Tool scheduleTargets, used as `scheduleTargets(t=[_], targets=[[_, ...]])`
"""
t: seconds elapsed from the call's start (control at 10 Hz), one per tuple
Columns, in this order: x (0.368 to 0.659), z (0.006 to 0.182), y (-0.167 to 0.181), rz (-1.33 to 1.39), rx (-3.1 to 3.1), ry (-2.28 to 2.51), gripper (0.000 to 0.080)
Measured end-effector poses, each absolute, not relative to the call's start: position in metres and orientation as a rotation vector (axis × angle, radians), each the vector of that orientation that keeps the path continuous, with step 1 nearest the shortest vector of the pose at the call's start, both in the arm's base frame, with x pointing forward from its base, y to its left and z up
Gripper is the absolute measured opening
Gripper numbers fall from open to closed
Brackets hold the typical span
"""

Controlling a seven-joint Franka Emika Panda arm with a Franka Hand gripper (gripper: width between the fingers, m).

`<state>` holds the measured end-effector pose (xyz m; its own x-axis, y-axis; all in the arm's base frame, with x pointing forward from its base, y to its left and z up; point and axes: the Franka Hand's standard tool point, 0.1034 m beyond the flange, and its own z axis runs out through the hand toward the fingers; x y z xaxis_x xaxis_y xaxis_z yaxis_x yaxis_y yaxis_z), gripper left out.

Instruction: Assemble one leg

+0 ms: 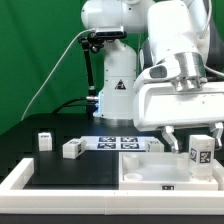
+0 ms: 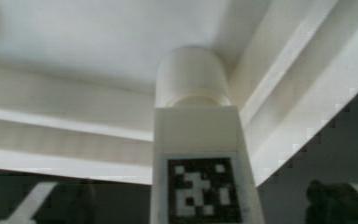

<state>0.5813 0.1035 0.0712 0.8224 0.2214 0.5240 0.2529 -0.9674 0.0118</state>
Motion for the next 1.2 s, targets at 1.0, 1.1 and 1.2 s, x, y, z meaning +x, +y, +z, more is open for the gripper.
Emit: scheduleTargets(t=[1.0, 1.1, 1.2], targets=[[0.585, 0.1, 0.105, -0.674, -2.97, -0.41, 0.0649], [0.586, 0.098, 0.105, -0.672, -2.971, -0.407, 0.0649], [0.585, 0.086, 0.105, -0.622, -2.977, -0.401, 0.0649]])
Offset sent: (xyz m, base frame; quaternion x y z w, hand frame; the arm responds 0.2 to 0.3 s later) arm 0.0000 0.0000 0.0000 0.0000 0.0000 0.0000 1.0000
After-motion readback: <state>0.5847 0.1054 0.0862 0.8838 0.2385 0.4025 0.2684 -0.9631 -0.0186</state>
